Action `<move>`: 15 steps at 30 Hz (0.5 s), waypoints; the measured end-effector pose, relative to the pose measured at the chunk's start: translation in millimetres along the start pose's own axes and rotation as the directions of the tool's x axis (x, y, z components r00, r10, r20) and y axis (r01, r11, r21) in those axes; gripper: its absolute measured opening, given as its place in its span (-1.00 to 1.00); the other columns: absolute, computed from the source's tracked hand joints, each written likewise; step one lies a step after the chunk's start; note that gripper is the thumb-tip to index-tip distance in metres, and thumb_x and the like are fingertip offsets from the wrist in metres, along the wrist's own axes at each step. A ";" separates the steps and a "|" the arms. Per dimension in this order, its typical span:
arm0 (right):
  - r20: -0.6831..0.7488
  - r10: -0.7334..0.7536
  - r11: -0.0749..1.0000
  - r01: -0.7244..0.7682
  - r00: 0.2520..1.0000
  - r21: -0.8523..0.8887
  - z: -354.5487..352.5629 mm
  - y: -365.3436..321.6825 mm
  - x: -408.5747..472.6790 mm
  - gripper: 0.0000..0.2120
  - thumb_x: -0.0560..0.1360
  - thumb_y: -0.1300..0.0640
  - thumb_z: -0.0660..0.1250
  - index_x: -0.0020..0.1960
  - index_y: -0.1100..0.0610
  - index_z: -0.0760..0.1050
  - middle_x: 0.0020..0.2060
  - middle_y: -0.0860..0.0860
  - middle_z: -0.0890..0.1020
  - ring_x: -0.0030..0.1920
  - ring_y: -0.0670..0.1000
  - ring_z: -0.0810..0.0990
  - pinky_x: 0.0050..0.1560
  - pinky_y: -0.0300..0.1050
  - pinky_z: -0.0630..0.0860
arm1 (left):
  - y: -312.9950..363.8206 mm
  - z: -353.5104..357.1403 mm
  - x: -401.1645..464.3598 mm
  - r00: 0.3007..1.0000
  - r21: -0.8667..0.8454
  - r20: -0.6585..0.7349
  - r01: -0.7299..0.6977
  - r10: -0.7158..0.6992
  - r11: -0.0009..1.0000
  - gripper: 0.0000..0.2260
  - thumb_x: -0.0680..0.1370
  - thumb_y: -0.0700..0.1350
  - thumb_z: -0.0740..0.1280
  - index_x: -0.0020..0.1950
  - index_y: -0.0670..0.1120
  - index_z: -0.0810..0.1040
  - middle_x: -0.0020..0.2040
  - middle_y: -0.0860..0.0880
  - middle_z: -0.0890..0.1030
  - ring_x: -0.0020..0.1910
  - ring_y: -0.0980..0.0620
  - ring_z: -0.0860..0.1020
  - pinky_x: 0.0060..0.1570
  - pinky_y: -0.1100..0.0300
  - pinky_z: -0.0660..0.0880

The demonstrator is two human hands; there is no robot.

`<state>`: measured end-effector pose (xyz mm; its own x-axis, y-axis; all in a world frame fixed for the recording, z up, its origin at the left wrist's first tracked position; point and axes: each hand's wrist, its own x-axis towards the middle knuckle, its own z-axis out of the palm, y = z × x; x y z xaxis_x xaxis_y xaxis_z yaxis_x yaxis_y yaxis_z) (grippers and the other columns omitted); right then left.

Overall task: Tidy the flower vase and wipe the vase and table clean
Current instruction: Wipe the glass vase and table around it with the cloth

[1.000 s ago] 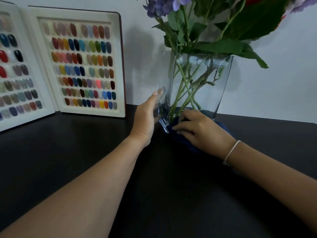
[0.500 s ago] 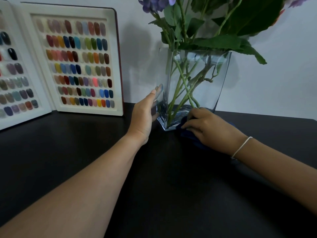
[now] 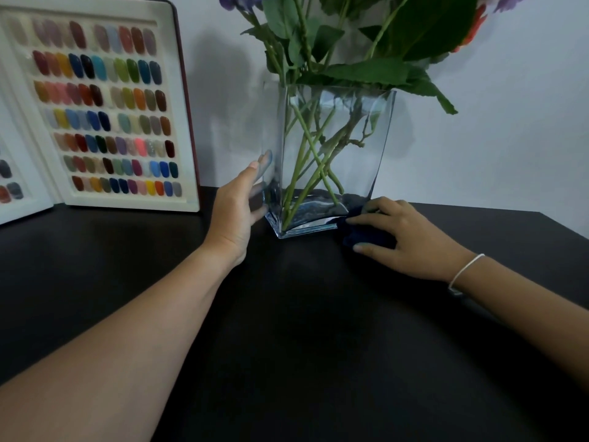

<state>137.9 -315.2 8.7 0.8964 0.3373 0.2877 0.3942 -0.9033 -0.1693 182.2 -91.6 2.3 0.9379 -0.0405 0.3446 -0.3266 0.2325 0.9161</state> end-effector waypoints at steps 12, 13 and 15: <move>-0.070 -0.224 0.971 0.228 0.972 0.067 20.2 -44.5 18.9 -0.71 0.46 0.17 0.32 0.18 0.14 0.50 0.08 0.12 0.51 0.10 0.08 0.41 0.21 -0.12 0.29 | -1.1 2.3 -0.3 1.000 -0.007 -0.029 -0.010 0.010 1.000 -0.74 0.57 0.05 0.08 0.16 0.17 0.49 0.15 0.25 0.50 0.16 0.23 0.44 0.01 0.22 0.45; -0.070 -0.249 0.964 0.254 0.966 0.076 22.7 -50.7 21.3 -0.71 0.46 0.17 0.32 0.18 0.15 0.50 0.08 0.12 0.51 0.11 0.06 0.42 0.20 -0.16 0.27 | -1.1 2.2 -0.2 1.000 -0.005 -0.030 -0.009 0.009 1.000 -0.73 0.57 0.05 0.07 0.17 0.17 0.49 0.19 0.22 0.49 0.17 0.22 0.43 0.02 0.21 0.45; -0.067 -0.286 0.952 0.292 0.956 0.094 26.3 -59.1 24.7 -0.70 0.47 0.18 0.32 0.19 0.15 0.49 0.09 0.11 0.50 0.12 0.04 0.41 0.20 -0.24 0.23 | -1.1 1.8 -0.2 1.000 0.005 -0.026 -0.004 0.004 1.000 -0.72 0.57 0.06 0.07 0.18 0.17 0.49 0.23 0.21 0.47 0.17 0.23 0.42 0.03 0.21 0.44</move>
<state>142.1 -246.6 1.0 0.7305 0.5632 0.3862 0.6556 -0.7367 -0.1657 182.2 -93.6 1.6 0.9391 -0.0142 0.3433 -0.3313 0.2276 0.9157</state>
